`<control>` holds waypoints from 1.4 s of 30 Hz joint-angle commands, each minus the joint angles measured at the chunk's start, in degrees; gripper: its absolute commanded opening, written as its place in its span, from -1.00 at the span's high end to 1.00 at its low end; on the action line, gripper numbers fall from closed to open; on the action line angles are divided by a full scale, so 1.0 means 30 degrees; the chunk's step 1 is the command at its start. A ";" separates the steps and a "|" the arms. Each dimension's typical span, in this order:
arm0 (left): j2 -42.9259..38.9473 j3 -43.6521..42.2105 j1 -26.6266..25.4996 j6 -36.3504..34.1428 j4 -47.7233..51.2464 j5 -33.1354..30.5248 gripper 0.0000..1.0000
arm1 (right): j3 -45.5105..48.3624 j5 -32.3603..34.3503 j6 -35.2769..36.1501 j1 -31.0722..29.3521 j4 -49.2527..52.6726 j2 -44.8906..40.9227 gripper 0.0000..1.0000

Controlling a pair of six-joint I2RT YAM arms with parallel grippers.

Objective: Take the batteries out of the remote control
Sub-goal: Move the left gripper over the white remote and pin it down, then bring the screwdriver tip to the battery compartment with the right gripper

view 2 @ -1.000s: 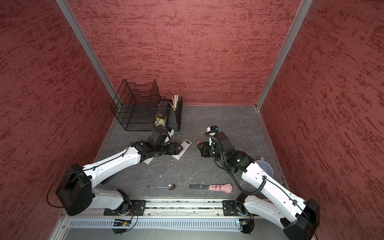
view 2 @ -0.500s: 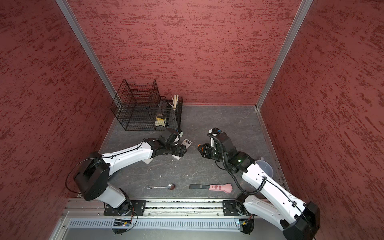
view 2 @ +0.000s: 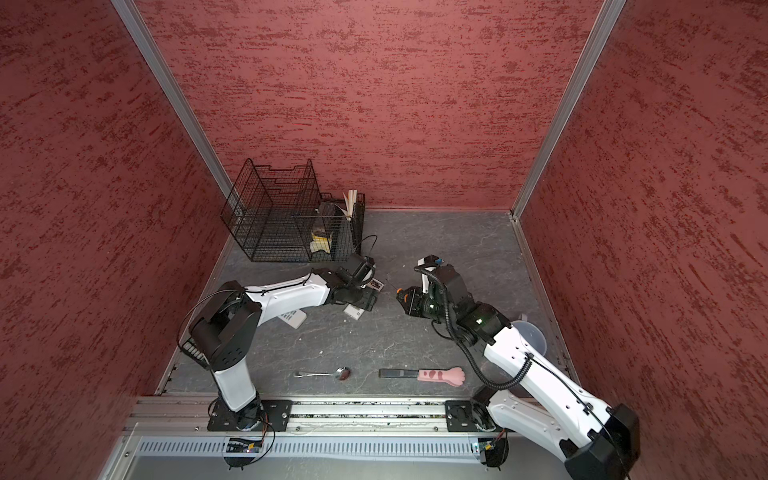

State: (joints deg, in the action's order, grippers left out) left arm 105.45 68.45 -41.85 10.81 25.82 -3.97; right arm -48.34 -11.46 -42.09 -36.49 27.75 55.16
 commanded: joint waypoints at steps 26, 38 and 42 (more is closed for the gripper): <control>0.0959 -0.1096 -0.1607 -0.0999 0.1020 -0.0817 0.00 | 0.0011 0.0745 0.0200 0.0898 0.0599 -0.0048 1.00; -0.1783 -0.3492 -0.4195 0.0124 0.0416 -0.0510 0.03 | 0.0447 0.0226 -0.0305 0.1323 0.2754 0.0711 1.00; -0.1956 -0.3754 -0.4321 0.0177 0.0197 -0.0334 0.03 | 0.0807 -0.0022 -0.0675 0.1313 0.3574 0.0941 1.00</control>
State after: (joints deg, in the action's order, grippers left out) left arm 100.82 57.69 -54.85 10.55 26.44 -5.96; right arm -46.74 -10.98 -42.46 -33.04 35.31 57.71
